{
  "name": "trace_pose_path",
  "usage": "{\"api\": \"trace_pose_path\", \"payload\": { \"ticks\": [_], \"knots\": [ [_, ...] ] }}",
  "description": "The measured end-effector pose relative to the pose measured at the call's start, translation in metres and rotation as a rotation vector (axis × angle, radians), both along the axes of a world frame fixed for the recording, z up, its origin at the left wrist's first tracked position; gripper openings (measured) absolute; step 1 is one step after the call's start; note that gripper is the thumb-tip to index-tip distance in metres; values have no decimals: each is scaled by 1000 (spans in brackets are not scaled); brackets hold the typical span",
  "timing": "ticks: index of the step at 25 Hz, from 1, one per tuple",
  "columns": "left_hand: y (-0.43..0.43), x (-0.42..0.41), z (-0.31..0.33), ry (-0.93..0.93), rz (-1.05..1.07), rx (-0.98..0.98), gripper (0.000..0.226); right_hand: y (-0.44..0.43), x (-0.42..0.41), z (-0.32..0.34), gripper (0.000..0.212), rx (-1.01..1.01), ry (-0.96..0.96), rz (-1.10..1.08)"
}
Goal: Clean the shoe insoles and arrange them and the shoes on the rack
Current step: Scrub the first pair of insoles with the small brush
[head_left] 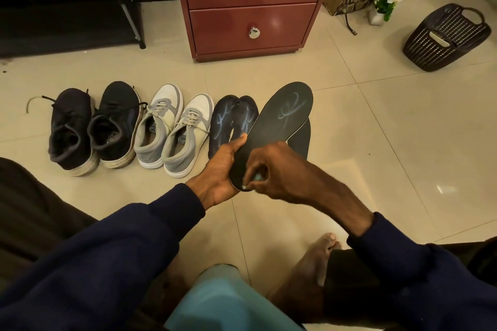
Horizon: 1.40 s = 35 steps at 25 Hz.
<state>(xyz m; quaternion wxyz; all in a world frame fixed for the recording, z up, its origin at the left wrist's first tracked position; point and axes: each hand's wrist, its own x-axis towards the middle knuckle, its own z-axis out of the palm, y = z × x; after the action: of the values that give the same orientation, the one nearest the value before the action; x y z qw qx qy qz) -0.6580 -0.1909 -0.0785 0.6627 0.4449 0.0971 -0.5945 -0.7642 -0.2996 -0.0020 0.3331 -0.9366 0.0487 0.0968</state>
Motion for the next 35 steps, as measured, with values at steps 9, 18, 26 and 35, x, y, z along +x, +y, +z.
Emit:
{"api": "trace_pose_path", "payload": {
  "ticks": [9, 18, 26, 35],
  "knots": [
    [-1, -3, 4, 38, -3, -39, 34, -11, 1, -16, 11, -69, -257, -256],
    [-1, -8, 9, -3, -81, -12, 45, -32, 5, -22, 8, -179, -327, -512],
    [-1, -10, 10, -15, -115, -39, 46, -49, 4, -18, 8, -214, -268, -553],
    [1, -9, 5, -17, -107, -47, 41, -37, 5, -17, 5, -111, -262, -452]
  ]
}}
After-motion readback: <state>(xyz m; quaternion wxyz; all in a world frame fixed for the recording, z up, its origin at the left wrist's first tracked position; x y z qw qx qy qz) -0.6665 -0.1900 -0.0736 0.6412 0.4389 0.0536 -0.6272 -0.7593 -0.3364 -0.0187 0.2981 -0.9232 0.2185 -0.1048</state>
